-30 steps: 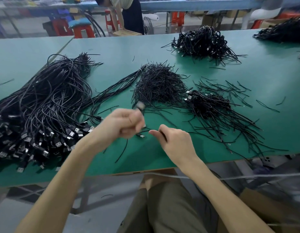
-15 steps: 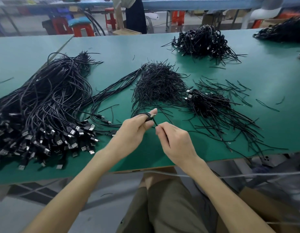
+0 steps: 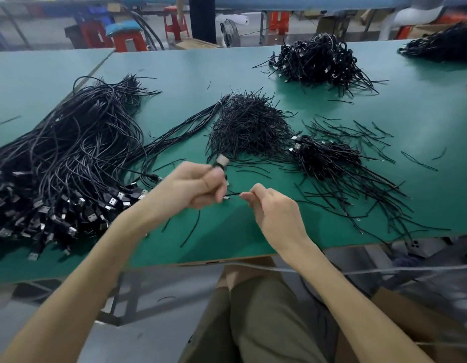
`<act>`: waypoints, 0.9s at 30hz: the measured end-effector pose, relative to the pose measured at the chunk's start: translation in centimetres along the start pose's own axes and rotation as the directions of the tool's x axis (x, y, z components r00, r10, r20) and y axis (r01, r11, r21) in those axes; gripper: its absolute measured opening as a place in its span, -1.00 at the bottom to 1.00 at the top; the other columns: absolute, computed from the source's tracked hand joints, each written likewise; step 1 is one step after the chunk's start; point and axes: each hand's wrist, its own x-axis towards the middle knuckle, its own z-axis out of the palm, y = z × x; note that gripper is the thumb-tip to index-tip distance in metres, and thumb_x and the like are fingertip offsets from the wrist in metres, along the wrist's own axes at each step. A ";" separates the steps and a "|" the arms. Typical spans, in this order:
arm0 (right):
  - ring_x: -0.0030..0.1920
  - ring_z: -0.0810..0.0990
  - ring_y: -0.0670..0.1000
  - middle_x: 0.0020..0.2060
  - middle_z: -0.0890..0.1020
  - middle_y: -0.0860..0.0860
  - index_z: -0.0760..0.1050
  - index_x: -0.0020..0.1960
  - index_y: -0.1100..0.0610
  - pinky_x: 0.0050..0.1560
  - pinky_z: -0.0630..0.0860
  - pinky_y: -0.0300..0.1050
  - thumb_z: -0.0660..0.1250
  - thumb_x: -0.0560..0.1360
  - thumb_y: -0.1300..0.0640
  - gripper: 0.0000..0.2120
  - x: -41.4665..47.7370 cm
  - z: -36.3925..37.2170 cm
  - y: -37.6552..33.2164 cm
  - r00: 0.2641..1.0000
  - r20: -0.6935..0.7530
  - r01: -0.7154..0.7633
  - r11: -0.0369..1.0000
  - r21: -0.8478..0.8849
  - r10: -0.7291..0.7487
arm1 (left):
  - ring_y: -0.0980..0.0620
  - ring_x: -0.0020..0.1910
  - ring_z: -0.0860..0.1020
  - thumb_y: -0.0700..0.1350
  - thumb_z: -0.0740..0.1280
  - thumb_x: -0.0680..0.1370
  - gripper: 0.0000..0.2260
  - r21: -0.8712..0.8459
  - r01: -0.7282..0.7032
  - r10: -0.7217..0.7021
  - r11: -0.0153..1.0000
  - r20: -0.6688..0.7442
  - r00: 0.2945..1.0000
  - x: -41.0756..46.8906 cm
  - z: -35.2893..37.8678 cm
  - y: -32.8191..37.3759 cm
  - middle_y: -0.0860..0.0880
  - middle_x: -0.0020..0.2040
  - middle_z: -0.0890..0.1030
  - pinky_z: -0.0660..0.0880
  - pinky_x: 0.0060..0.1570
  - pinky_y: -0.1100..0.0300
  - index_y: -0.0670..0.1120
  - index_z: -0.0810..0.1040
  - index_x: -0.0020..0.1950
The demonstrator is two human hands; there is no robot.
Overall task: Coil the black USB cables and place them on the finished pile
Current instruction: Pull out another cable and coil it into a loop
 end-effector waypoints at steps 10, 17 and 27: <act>-0.34 0.49 0.02 -0.31 0.59 0.03 0.52 -0.13 0.25 -0.39 0.46 -0.03 0.18 0.68 0.15 -0.72 -0.2 -0.4 -0.4 0.990 -0.138 0.046 0.981 0.188 -0.020 | 0.09 0.33 0.51 -0.22 0.23 0.69 -0.80 0.600 -0.134 0.202 0.789 -0.047 0.978 1.3 3.9 -5.8 0.04 0.37 0.57 0.40 0.29 0.27 -0.17 0.57 0.26; -0.36 0.56 0.11 -0.32 0.60 0.10 0.54 -0.07 0.31 -0.41 0.52 0.12 0.14 0.68 0.14 -0.69 -0.8 -0.3 -0.8 0.989 -0.098 0.122 0.979 0.161 -0.107 | -0.04 0.28 0.62 -0.08 0.11 0.73 -0.64 -0.654 -0.212 -0.093 0.726 -0.399 0.912 2.8 7.8 -4.1 -0.10 0.27 0.66 0.53 0.30 0.12 -0.26 0.47 0.40; -0.16 0.56 0.12 -0.18 0.60 0.04 0.50 0.22 0.26 -0.07 0.53 0.08 0.18 0.64 -0.10 -0.57 -0.1 -0.8 -1.0 0.995 0.100 -0.022 0.978 0.210 0.001 | 0.13 -0.47 0.23 -0.01 0.06 0.74 -0.72 -0.843 -0.212 -0.116 0.495 -0.305 0.945 3.4 5.5 -3.1 0.09 -0.38 0.28 0.30 -0.34 0.28 -0.07 0.40 -0.10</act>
